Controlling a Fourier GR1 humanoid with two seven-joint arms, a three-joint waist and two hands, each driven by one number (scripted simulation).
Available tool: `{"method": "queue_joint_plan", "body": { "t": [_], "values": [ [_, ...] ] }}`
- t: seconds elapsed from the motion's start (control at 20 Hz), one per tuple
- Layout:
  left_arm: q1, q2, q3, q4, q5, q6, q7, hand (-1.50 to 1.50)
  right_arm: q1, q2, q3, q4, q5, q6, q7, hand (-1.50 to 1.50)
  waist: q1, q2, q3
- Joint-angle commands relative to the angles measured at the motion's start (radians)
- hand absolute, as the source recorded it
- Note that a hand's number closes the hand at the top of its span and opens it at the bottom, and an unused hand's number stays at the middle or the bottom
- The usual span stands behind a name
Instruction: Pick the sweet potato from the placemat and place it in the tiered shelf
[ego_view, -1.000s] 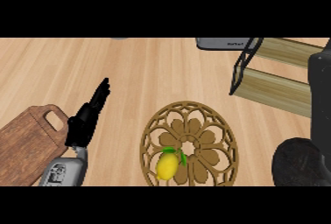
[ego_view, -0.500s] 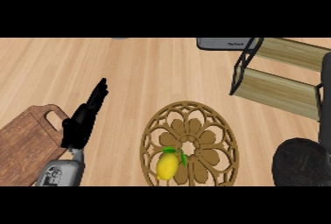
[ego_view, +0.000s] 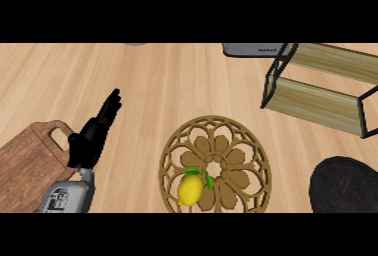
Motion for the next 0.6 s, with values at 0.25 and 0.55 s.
{"method": "queue_joint_plan", "body": {
  "t": [0.25, 0.55],
  "values": [
    [-0.033, 0.011, 0.017, 0.015, 0.002, -0.007, 0.022, 0.0, 0.106, 0.003, -0.015, -0.106, 0.016, -0.036, 0.102, -1.5, 0.0, -0.001, 0.0],
    [-0.045, -0.02, 0.001, 0.042, -0.03, 0.035, -0.004, 0.0, 0.116, 0.003, -0.042, -0.236, -0.145, -0.007, 0.077, -1.5, -0.009, -0.002, 0.0]
  ]
}}
